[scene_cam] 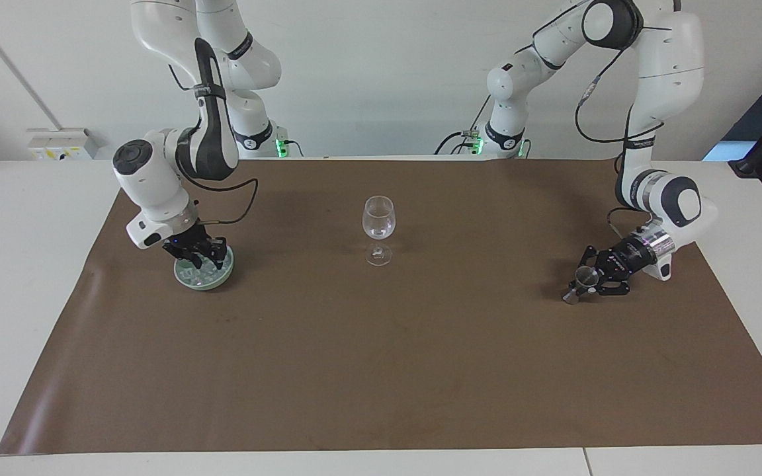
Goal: Pour wine and add ice with both arms
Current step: 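Lower the jigger onto the table and open the left gripper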
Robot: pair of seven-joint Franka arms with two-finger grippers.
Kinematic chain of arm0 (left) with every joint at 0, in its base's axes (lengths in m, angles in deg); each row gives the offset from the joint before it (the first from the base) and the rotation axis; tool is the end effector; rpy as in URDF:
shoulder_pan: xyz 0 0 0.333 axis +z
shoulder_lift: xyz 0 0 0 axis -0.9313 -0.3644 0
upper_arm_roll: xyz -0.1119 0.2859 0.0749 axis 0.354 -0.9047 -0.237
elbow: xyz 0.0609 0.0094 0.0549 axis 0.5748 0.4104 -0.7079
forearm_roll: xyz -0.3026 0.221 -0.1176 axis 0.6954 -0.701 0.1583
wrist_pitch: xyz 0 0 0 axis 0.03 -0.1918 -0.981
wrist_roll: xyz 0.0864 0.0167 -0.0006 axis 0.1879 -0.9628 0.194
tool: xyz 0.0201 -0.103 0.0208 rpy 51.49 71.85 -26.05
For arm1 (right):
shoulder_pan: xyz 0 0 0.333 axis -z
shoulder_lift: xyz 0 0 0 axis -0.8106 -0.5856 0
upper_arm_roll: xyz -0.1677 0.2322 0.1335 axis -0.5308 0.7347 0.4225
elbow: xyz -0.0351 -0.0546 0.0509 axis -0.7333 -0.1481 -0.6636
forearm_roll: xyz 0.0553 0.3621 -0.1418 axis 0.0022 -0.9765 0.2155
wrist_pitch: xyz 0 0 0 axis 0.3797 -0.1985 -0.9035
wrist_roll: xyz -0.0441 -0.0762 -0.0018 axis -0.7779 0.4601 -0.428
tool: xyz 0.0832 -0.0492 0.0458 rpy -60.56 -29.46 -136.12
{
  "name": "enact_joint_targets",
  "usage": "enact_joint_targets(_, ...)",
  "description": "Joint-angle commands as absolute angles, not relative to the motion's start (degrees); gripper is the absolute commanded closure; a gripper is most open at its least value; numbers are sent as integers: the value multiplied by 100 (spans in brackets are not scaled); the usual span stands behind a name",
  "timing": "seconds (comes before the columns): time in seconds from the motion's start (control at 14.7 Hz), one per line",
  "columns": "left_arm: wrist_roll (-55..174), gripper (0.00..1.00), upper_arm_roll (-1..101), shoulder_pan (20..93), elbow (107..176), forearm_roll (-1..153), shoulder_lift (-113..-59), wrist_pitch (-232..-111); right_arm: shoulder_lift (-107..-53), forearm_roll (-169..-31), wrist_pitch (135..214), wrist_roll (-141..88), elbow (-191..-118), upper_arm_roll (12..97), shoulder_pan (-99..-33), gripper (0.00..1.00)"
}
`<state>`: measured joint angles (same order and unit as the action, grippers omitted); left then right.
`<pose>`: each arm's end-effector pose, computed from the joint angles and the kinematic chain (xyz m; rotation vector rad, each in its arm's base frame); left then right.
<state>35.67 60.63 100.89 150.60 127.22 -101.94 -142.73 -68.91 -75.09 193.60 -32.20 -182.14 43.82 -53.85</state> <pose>0.5574 0.1142 0.2303 1.1073 1.6198 -0.8126 0.5241 -0.0315 0.3256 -3.0747 0.1477 -0.0480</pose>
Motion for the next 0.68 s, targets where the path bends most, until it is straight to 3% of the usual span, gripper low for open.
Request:
enact_joint_targets(0.0,3916,100,6119,10229,15482,13053,-9932,-14188,-6826,-7651,19447,-3082,-18323,4391,-5371,50)
enact_joint_targets(0.14,3925,100,6119,10229,15482,13062,-9932,-14223,-6808,-7660,19438,-3082,-18384,4391,-5363,53)
enact_joint_targets(0.2,3925,1,6110,10238,15482,13071,-9923,-14214,-6808,-7660,19430,-3082,-18393,4391,-5354,55)
enact_joint_targets(0.61,3864,0,6049,10344,15377,12143,-9590,-14494,-6799,-7651,19429,-3100,-18411,4391,-5345,71)
